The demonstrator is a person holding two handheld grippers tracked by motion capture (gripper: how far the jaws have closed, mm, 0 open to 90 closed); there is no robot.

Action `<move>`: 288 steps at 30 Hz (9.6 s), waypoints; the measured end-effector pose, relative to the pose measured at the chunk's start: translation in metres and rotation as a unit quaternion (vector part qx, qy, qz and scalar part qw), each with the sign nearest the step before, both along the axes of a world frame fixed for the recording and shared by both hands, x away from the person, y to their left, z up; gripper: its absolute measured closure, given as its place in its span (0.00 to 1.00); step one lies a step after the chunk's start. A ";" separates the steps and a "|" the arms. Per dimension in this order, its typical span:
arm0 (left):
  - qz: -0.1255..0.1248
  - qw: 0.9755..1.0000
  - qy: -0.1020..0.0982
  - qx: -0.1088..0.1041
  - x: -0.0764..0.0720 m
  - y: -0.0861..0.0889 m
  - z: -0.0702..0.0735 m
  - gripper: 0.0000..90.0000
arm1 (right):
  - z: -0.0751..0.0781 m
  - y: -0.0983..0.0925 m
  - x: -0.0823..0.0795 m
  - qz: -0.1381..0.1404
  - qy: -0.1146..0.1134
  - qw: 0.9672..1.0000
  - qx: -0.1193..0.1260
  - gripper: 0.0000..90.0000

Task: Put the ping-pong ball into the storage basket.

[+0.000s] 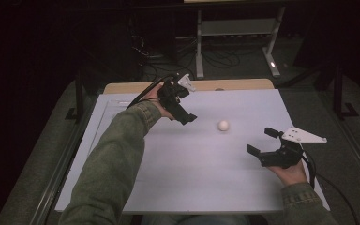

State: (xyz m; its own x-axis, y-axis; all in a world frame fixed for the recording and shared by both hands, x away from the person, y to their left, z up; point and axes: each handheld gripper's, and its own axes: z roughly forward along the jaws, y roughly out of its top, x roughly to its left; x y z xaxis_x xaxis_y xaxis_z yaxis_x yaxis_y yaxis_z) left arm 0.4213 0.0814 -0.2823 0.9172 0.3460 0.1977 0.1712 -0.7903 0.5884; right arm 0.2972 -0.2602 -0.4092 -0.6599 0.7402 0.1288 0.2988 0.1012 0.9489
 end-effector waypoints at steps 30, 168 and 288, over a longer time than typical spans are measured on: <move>-0.025 0.999 0.013 0.037 0.017 -0.034 -0.009 0.00 | 0.001 -0.004 -0.001 -0.002 0.002 1.000 0.013 0.00; -0.067 0.990 0.099 0.068 0.065 -0.125 -0.133 0.34 | 0.000 -0.008 -0.010 0.006 0.002 1.000 0.022 0.00; -0.064 0.997 -0.034 0.033 -0.026 -0.036 0.061 0.56 | 0.002 0.013 -0.010 0.017 0.002 1.000 -0.011 0.00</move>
